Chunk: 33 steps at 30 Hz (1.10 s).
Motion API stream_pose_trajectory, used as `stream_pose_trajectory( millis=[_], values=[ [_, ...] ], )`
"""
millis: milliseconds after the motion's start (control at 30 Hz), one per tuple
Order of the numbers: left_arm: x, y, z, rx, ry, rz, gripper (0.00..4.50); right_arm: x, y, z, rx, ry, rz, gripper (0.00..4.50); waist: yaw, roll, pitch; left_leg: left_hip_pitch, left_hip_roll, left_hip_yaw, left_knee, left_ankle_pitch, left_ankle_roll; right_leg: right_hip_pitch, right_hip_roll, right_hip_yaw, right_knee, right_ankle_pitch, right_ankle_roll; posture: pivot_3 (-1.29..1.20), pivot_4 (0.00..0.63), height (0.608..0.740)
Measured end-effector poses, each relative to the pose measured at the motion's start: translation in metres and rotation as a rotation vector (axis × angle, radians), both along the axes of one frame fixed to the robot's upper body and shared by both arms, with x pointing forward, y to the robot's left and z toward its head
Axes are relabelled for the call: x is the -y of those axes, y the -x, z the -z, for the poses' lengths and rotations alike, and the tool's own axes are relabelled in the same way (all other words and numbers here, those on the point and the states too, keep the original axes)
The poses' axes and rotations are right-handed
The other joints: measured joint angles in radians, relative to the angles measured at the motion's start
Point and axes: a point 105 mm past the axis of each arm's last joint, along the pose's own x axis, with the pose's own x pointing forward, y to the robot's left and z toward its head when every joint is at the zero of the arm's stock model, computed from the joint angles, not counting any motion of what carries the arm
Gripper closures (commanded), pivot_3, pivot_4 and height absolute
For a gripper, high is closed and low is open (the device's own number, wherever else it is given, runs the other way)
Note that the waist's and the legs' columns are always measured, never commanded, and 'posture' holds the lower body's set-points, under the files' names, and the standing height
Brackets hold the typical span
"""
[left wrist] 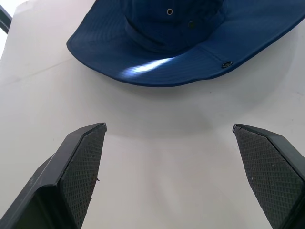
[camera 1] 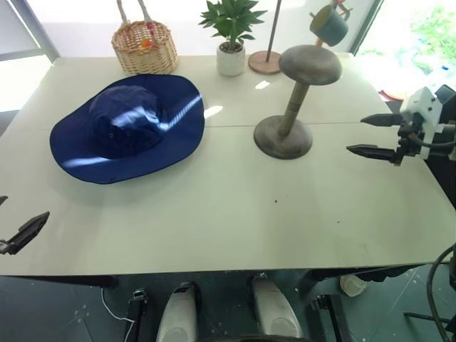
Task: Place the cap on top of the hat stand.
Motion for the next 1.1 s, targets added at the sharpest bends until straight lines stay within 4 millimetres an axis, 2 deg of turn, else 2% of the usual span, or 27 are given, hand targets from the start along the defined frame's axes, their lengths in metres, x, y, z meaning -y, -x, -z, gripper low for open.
stream_pose_trajectory(
  millis=[467,567,667,733,833,1033,1100],
  values=[
    [0.017,-0.020,-0.003,-0.018,0.010,0.101,0.05,-0.003,0.003,0.000,-0.039,-0.022,-0.026,0.00,0.001,0.000,0.000,0.000,0.000,0.000,0.001,0.000,0.000,0.001,0.000,0.000,0.001,0.000,0.000,0.00,0.150,0.740],
    [0.033,-0.031,-0.007,-0.033,-0.026,0.198,0.05,-0.010,0.006,-0.006,-0.031,-0.003,-0.064,0.00,0.002,0.000,0.000,0.001,0.000,0.000,0.001,0.000,0.000,0.001,0.000,0.000,0.002,0.000,0.000,0.00,0.150,0.740],
    [0.054,-0.044,-0.021,-0.004,-0.093,0.302,0.05,-0.021,0.008,-0.016,-0.007,0.022,-0.104,0.00,0.004,0.000,0.000,0.000,0.000,-0.001,0.002,0.000,0.000,0.001,0.000,0.000,0.002,0.000,0.000,0.00,0.150,0.740],
    [0.069,-0.052,-0.024,-0.017,-0.173,0.387,0.05,-0.029,0.016,-0.022,-0.001,0.016,-0.138,0.00,0.006,0.000,0.000,0.000,0.000,-0.001,0.001,0.000,0.000,0.001,0.000,0.000,0.002,0.000,0.001,0.00,0.150,0.740],
    [0.090,-0.063,-0.018,-0.047,-0.311,0.512,0.05,-0.042,0.036,-0.024,-0.023,0.002,-0.188,0.00,0.008,0.001,0.000,0.000,0.000,-0.001,0.001,0.000,0.000,0.001,0.001,0.000,0.002,0.000,0.001,0.00,0.150,0.740],
    [0.112,-0.102,-0.003,0.049,-0.567,0.615,0.05,-0.064,0.081,-0.013,-0.092,-0.027,-0.230,0.00,0.013,0.002,-0.001,0.001,0.000,-0.003,0.003,0.000,0.000,0.002,0.002,0.000,0.004,0.001,0.004,0.00,0.150,0.740],
    [0.116,-0.115,0.009,0.063,-0.653,0.633,0.05,-0.072,0.095,-0.012,-0.110,-0.039,-0.241,0.00,0.013,0.002,-0.001,0.001,0.000,-0.003,0.004,0.000,0.000,0.002,0.002,0.000,0.004,0.002,0.005,0.00,0.150,0.740]
  ],
)
